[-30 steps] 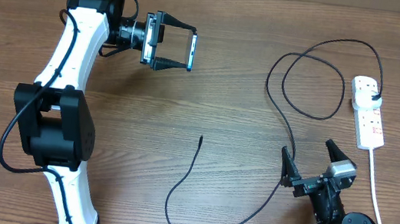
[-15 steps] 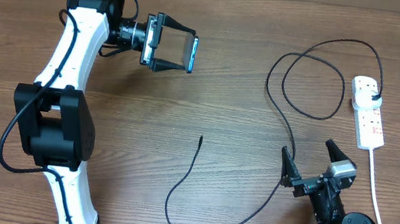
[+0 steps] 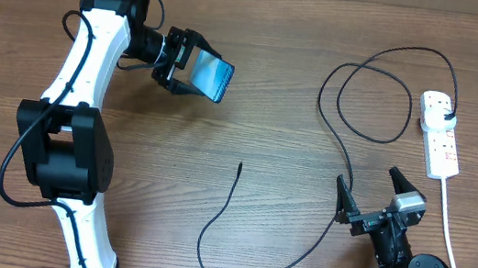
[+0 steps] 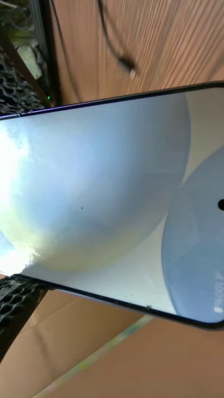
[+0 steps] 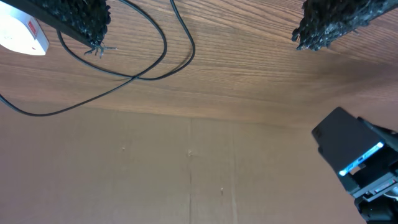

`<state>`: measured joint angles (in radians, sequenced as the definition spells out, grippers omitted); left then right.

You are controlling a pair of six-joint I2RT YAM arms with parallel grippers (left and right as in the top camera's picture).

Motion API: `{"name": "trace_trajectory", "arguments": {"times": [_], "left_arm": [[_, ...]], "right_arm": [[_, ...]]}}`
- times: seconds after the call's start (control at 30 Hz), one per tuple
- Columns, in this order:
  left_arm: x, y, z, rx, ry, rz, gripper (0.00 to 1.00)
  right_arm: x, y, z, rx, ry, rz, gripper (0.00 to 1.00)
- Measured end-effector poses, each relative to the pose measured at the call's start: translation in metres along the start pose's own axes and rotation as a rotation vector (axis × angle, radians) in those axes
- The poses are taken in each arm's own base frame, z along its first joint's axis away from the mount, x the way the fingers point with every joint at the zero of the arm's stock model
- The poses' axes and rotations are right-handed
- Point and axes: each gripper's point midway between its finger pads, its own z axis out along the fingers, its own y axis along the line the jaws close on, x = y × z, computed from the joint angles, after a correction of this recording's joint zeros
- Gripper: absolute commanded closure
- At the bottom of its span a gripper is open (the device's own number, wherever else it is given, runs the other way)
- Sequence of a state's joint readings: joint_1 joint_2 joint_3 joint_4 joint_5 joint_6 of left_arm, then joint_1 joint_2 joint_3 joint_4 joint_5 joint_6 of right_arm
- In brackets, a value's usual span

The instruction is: Plug charger to phone and switch on socket

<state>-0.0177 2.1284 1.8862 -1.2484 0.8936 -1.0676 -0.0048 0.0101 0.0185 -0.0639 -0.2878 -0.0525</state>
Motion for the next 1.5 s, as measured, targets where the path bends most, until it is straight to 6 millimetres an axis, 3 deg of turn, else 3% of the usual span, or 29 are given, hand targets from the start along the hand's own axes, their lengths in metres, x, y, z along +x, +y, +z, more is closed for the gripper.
{"name": "trace_trajectory", "arguments": {"times": [0.33, 0.67, 0.8, 1.03, 1.2, 1.37, 1.43, 1.5], "left_arm": [[-0.017, 0.025, 0.003, -0.139, -0.139, -0.028, 0.96], [-0.013, 0.029, 0.012, -0.184, -0.167, -0.003, 0.96], [-0.014, 0.029, 0.012, -0.183, -0.171, -0.001, 0.96], [-0.014, 0.029, 0.012, -0.183, -0.171, -0.001, 0.96], [-0.014, 0.029, 0.012, -0.184, -0.171, -0.001, 0.96], [-0.015, 0.029, 0.012, -0.184, -0.172, -0.001, 0.96], [-0.015, 0.029, 0.012, -0.185, -0.173, 0.0, 0.96], [-0.015, 0.029, 0.012, -0.185, -0.174, 0.0, 0.96]], "right_arm": [[-0.007, 0.0, 0.0, 0.0, -0.027, -0.009, 0.0], [-0.014, 0.001, 0.0, -0.002, -0.055, -0.006, 0.0], [-0.025, 0.001, -0.001, -0.009, -0.099, 0.047, 0.0], [-0.021, 0.01, -0.002, -0.057, -0.043, 0.185, 0.0], [-0.047, 0.017, -0.003, -0.087, 0.016, 0.24, 0.0], [-0.075, 0.023, 0.013, -0.137, 0.156, 0.305, 0.0], [-0.083, 0.028, 0.037, -0.196, 0.28, 0.368, 0.0], [-0.079, 0.035, 0.052, -0.257, 0.409, 0.438, 0.0]]}}
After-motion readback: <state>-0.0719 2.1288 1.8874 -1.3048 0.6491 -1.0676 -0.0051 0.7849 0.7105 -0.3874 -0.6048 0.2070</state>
